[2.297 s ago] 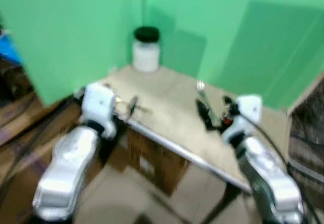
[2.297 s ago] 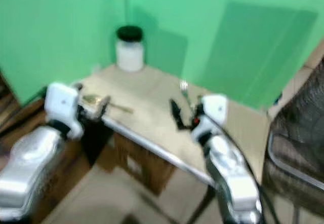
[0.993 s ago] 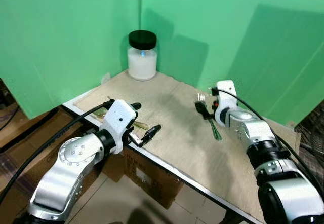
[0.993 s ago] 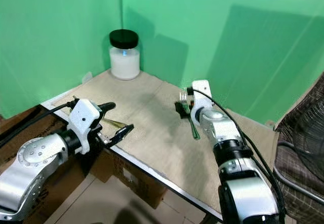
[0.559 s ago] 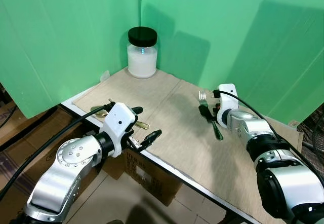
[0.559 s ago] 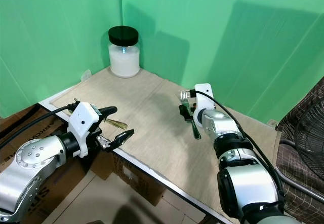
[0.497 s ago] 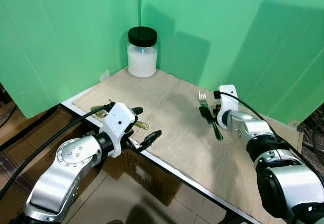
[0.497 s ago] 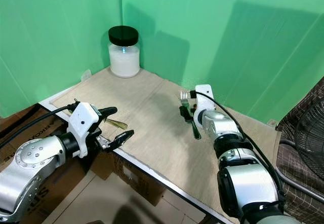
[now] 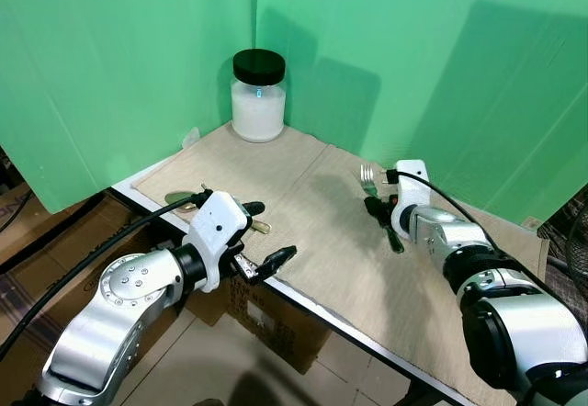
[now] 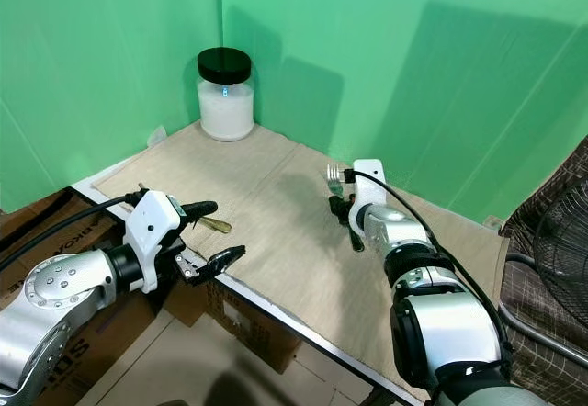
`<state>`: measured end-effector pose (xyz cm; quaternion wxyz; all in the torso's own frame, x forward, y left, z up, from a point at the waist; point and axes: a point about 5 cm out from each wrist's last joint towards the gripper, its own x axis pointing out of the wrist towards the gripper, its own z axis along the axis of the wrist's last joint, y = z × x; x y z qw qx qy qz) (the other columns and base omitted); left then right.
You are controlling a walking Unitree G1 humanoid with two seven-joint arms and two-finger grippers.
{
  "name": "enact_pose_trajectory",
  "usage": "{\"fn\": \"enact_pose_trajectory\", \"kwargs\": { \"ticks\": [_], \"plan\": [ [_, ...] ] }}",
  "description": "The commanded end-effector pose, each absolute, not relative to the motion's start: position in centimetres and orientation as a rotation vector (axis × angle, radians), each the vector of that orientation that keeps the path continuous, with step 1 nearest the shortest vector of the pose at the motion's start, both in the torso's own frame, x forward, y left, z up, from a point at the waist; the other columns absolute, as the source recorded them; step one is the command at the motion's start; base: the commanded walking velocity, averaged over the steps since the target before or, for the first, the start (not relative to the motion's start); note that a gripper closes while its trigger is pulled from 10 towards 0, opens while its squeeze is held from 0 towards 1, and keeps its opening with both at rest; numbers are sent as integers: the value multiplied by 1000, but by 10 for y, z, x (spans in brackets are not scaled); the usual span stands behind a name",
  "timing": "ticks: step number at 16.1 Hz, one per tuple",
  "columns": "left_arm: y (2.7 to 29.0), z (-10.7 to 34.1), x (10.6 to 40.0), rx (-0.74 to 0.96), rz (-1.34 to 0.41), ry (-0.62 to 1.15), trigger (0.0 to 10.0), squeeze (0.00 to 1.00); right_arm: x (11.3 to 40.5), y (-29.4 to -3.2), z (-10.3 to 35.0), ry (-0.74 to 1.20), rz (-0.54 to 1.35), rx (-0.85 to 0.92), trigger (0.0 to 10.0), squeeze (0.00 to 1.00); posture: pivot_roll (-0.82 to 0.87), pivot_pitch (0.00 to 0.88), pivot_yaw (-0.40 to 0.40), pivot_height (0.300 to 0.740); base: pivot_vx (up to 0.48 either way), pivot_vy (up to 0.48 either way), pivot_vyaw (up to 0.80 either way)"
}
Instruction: Setting the table
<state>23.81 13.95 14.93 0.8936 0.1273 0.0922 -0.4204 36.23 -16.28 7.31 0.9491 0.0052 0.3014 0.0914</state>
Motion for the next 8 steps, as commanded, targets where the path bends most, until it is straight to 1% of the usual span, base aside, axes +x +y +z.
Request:
{"fn": "enact_pose_trajectory", "kwargs": {
  "ticks": [1,8],
  "plan": [
    [137,151,235,270,-895,188,10000,0,365,-162,77,606,196,9,0,0,31,0,-95,740,0,0,0],
    [138,150,232,265,-913,211,10000,0,359,-161,68,656,222,-13,0,0,40,0,-104,740,0,0,0]
  ]
}}
